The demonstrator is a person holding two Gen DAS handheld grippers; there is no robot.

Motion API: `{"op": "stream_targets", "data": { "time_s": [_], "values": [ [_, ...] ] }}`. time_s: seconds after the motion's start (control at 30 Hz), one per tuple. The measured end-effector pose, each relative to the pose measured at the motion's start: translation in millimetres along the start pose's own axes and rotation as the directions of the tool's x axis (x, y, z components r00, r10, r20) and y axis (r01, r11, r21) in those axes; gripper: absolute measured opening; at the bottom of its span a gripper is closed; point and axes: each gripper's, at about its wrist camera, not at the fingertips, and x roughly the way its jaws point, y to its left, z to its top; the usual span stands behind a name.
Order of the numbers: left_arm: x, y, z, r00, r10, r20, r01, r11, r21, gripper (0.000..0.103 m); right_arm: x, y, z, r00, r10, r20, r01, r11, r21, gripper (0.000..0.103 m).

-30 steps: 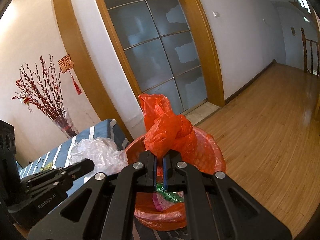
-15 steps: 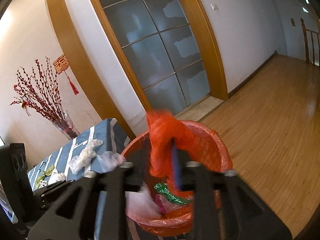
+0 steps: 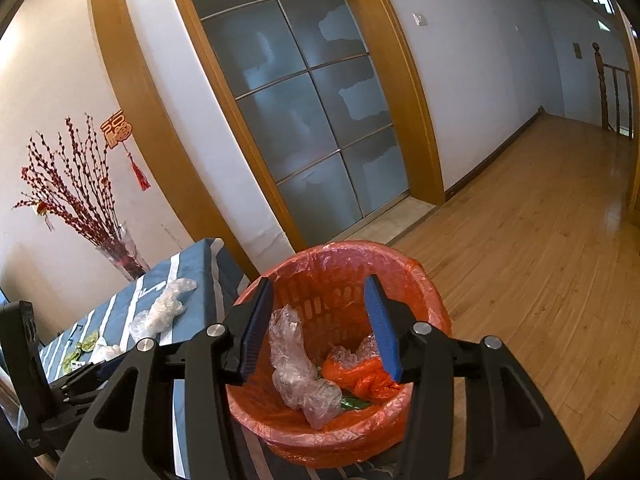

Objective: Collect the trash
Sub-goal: 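Open both grippers to release the bags into the basket, then move both open grippers back over the remaining bags on the table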

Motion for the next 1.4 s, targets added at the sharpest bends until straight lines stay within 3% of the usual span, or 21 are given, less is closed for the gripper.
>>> {"op": "stream_targets", "data": {
  "time_s": [0.53,0.97,1.2,1.4],
  "values": [
    [-25.2,52.4,-17.9,0.995,0.101,0.0,-0.101,0.994,-0.05,0.067,0.4,33.2,-4.5,1.0,0.016,-0.018,-0.017,0.998,-0.062,0.049],
    [-53.3,108.3,-38.7,0.981,0.195,0.003,-0.194,0.975,-0.111,0.067,10.8,86.0,-17.5,0.997,0.049,-0.052,-0.057,0.986,-0.155,0.049],
    [-74.3,150.1,-50.5,0.963,0.269,0.0,-0.265,0.95,-0.162,0.067,22.6,117.0,-30.2,0.992,0.085,-0.098,-0.103,0.976,-0.194,0.049],
    [-94.5,196.6,-60.5,0.929,0.371,-0.007,-0.363,0.906,-0.217,0.067,29.1,142.4,-42.5,0.985,0.109,-0.135,-0.138,0.962,-0.235,0.049]
  ]
}}
